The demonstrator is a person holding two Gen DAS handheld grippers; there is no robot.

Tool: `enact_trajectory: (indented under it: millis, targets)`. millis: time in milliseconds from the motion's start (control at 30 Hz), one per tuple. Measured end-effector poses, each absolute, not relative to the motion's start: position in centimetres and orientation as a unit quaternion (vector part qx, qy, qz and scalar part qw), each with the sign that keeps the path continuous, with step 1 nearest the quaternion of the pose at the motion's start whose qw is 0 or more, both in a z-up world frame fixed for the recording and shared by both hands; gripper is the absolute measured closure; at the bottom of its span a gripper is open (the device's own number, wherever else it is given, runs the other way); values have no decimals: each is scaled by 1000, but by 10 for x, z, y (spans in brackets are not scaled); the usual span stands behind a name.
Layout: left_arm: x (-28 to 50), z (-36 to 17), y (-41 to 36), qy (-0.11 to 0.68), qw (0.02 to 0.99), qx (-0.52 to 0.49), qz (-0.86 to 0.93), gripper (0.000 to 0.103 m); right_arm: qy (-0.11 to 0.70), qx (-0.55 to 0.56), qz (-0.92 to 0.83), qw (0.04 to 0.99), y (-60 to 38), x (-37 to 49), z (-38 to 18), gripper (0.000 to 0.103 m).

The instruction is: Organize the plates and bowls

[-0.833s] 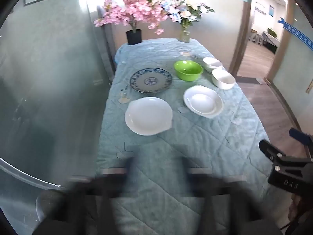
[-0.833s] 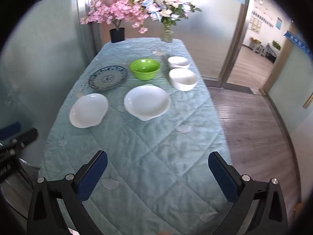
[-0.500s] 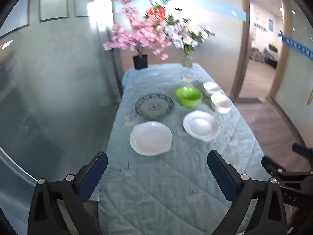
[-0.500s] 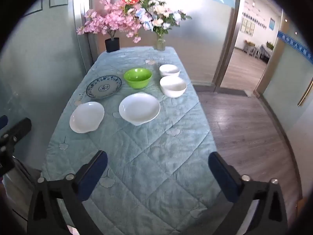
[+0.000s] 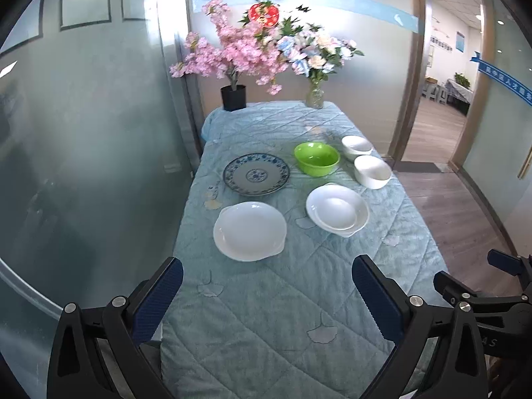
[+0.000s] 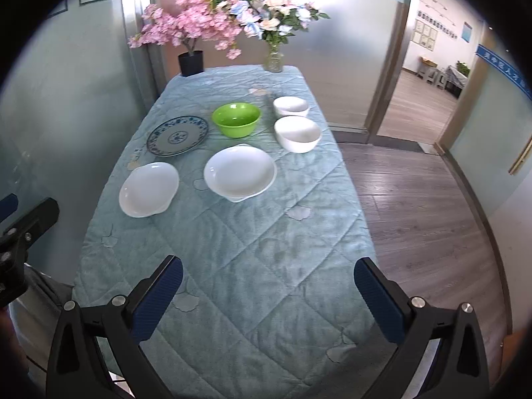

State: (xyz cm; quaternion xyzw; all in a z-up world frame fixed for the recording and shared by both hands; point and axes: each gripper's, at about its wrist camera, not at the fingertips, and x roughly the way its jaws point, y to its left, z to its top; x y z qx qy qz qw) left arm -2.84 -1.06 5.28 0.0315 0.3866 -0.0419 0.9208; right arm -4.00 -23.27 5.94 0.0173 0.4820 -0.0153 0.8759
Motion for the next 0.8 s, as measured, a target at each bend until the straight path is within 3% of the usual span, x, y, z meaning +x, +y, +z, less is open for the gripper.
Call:
enact_trajectory:
  millis: [800]
  targets:
    - [-16, 30, -5, 424, 905, 12, -29, 2, 498, -8, -10, 867, -214, -29, 53, 1]
